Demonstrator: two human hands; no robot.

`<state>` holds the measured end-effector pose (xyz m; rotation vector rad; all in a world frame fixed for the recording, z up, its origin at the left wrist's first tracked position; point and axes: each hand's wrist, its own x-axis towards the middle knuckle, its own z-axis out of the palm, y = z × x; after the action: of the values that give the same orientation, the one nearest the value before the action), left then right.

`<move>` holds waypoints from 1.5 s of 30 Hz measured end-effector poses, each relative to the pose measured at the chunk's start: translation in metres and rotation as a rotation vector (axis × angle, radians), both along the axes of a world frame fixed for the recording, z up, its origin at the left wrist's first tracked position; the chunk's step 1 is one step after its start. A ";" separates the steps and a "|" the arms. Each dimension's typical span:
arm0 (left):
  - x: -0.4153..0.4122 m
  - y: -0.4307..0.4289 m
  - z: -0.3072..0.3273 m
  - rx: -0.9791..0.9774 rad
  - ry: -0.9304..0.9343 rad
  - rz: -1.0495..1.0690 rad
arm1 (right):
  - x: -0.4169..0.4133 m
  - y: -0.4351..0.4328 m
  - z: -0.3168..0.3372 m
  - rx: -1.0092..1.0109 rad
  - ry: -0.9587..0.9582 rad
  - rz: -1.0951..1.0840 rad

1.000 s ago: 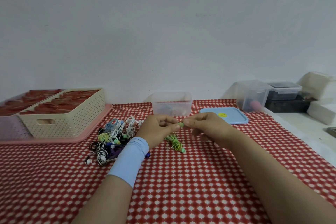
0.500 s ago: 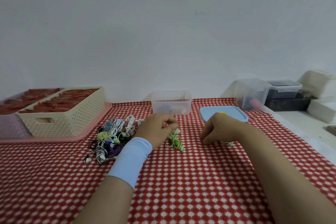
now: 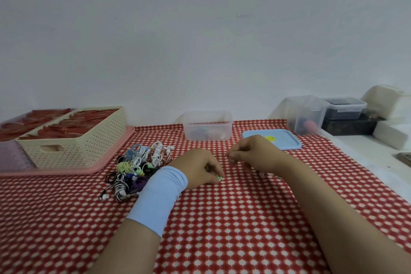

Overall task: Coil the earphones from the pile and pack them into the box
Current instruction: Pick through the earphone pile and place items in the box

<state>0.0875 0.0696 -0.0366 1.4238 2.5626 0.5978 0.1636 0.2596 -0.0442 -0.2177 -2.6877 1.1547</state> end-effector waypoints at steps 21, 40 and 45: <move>-0.010 0.009 -0.020 0.767 -0.763 0.186 | -0.002 -0.006 0.004 -0.834 0.040 0.032; -0.008 0.009 -0.023 0.818 -0.860 0.116 | -0.006 -0.015 -0.001 -0.839 0.006 0.158; -0.008 0.008 -0.023 0.806 -0.887 0.083 | -0.008 -0.013 -0.003 -0.852 -0.010 0.176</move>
<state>0.0792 0.0773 -0.0594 0.8345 1.6958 1.8952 0.1557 0.2466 -0.0468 -0.1053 -2.0755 2.2861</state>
